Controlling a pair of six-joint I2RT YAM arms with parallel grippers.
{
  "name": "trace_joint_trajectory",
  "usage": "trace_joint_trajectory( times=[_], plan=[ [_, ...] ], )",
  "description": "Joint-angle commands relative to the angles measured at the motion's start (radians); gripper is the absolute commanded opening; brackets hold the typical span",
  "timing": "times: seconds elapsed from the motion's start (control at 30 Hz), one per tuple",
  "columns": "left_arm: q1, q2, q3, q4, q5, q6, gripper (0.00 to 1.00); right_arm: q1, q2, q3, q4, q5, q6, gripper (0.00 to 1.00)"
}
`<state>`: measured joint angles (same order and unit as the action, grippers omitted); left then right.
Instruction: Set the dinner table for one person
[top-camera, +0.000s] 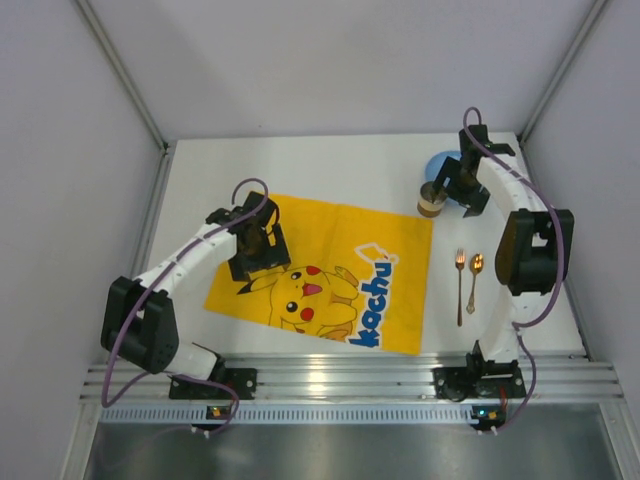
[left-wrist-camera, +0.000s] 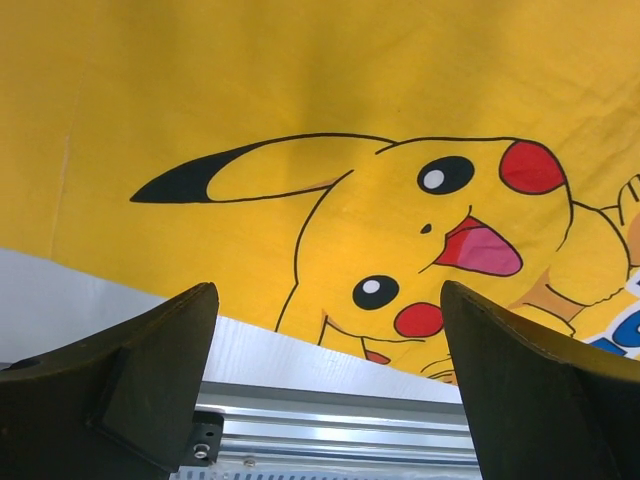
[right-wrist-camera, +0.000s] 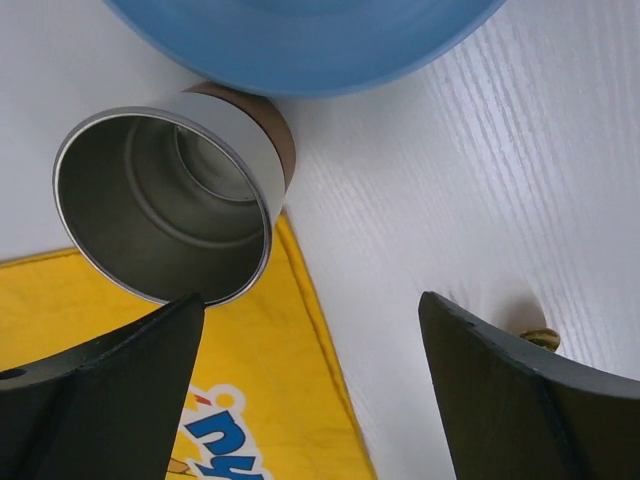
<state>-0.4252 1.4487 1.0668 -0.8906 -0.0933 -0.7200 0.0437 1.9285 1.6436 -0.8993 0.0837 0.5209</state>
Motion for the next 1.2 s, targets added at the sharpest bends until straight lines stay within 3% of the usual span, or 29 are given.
trace_joint_trajectory(
  times=[0.0,0.1,0.17,0.23,0.5,0.87,1.17],
  plan=[
    [0.002,-0.042,0.03,-0.067,-0.04,-0.004,0.98,0.004,-0.005,-0.004,0.0,-0.012,-0.001,0.87],
    [0.003,-0.068,0.021,-0.082,-0.059,-0.001,0.98,0.007,0.024,-0.007,0.029,-0.007,0.007,0.78],
    [0.003,-0.089,0.012,-0.09,-0.066,0.002,0.98,0.007,0.052,-0.002,0.045,-0.001,0.007,0.62],
    [0.005,-0.102,0.004,-0.1,-0.074,0.005,0.98,0.008,0.082,0.013,0.048,0.014,0.01,0.56],
    [0.009,-0.116,0.018,-0.129,-0.085,0.017,0.98,0.018,0.116,0.045,0.082,0.033,0.031,0.52],
    [0.011,-0.12,0.019,-0.137,-0.109,0.03,0.98,0.001,-0.063,-0.05,0.191,0.011,0.085,0.56],
    [0.017,-0.102,0.042,-0.137,-0.123,0.036,0.98,-0.008,0.043,0.03,0.208,0.019,0.1,0.57]
  ],
)
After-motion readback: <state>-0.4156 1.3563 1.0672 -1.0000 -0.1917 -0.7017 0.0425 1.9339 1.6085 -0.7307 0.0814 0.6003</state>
